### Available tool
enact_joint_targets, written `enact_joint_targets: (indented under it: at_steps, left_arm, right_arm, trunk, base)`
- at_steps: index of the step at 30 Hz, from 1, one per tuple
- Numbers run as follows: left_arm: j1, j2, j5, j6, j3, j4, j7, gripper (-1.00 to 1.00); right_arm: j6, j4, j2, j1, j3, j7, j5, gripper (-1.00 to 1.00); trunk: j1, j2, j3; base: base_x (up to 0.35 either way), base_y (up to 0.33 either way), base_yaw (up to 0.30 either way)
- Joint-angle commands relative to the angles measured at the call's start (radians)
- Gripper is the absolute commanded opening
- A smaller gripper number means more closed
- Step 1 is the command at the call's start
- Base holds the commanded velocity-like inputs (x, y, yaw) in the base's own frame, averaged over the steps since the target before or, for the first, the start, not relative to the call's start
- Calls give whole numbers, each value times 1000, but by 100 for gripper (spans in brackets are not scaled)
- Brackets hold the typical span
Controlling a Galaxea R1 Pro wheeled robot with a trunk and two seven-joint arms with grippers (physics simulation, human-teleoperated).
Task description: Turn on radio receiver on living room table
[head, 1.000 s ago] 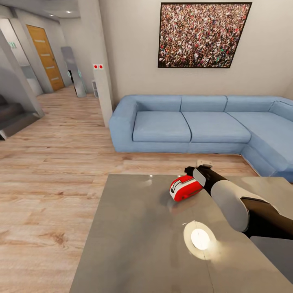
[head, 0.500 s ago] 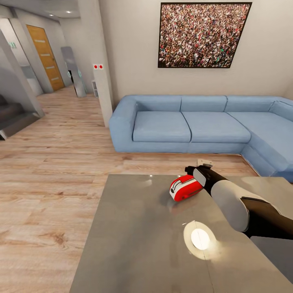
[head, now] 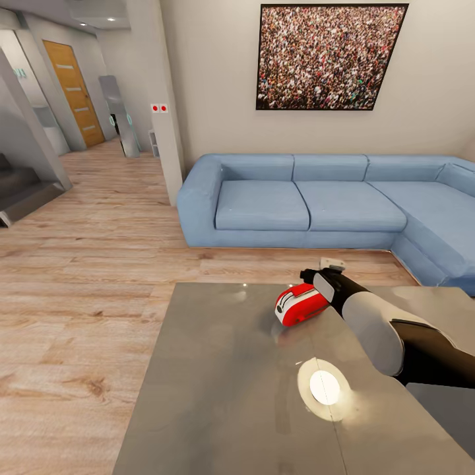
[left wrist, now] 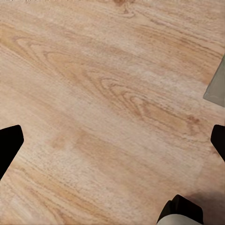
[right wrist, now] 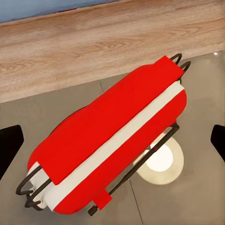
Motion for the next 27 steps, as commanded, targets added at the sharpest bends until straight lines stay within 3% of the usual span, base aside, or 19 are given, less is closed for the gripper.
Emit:
enact_joint_targets:
  at_steps: [1, 18, 27]
  left_arm:
    - [0, 0, 0, 0, 0, 0, -1, 100]
    - [0, -6, 11, 3, -1, -4, -13, 100]
    - [0, -10, 12, 0, -2, -5, -12, 100]
  right_arm:
    - [0, 0, -1, 0, 0, 0, 0, 100]
    - [0, 0, -6, 0, 1, 0, 2, 100]
    - [-1, 0, -3, 0, 0, 2, 0, 100]
  trunk:
    - [0, 0, 0]
    - [0, 0, 0]
    - [34, -63, -28]
  base:
    - [0, 0, 0]
    - [0, 0, 0]
    - [0, 0, 0]
